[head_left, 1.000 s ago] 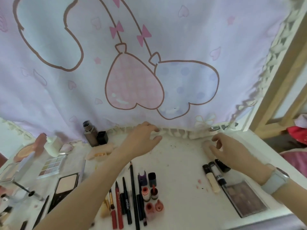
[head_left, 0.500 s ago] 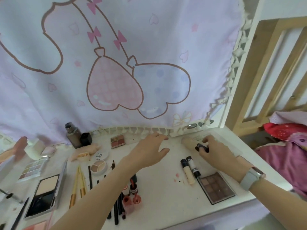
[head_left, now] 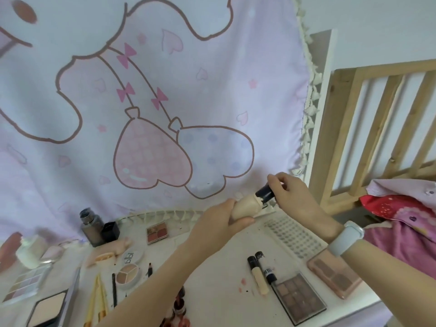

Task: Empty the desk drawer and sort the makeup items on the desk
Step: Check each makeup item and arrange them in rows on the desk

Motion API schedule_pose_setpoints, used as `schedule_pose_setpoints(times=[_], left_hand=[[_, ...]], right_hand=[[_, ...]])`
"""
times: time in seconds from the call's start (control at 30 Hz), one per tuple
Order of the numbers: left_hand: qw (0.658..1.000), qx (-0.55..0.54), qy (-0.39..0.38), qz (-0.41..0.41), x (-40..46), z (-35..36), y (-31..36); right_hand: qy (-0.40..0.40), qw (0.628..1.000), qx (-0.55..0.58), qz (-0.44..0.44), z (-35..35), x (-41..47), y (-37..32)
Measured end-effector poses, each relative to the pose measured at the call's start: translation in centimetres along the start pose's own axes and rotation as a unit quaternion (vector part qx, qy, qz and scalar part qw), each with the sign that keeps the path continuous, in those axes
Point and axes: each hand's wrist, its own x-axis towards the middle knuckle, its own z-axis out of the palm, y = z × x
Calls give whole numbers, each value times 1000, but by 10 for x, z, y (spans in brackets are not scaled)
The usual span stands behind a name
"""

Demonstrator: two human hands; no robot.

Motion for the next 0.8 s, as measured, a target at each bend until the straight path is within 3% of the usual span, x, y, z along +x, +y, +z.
schedule_pose_setpoints(times=[0.13,0.27,0.37,0.47,0.6,0.67,0.8], left_hand=[[995,101,14,22,2,-22,-2],[995,-91,-17,-48,0,-37,-11],[991,-116,0,-62,-1,-48,-19],[994,-79,13,-80,-2,-51,-30],[995,-60,17,-77,-6,-45,-35],[996,-57,18,-66,-8,-44,-35],[993,-93,35,-71,-9,-44,-40]], right_hand=[[-21,998,-42,-32,10,12,-19],[-40,989,-14,-142,13,16,-33],[-170,964,3,-203,5,23,-42],[-246,959,28,-141,-1,32,-52],[-217,965,-128,-70,11,41,-60],[-243,951,-170,-90,15,42,-59],[-283,945,-57,-150,10,43,-62]])
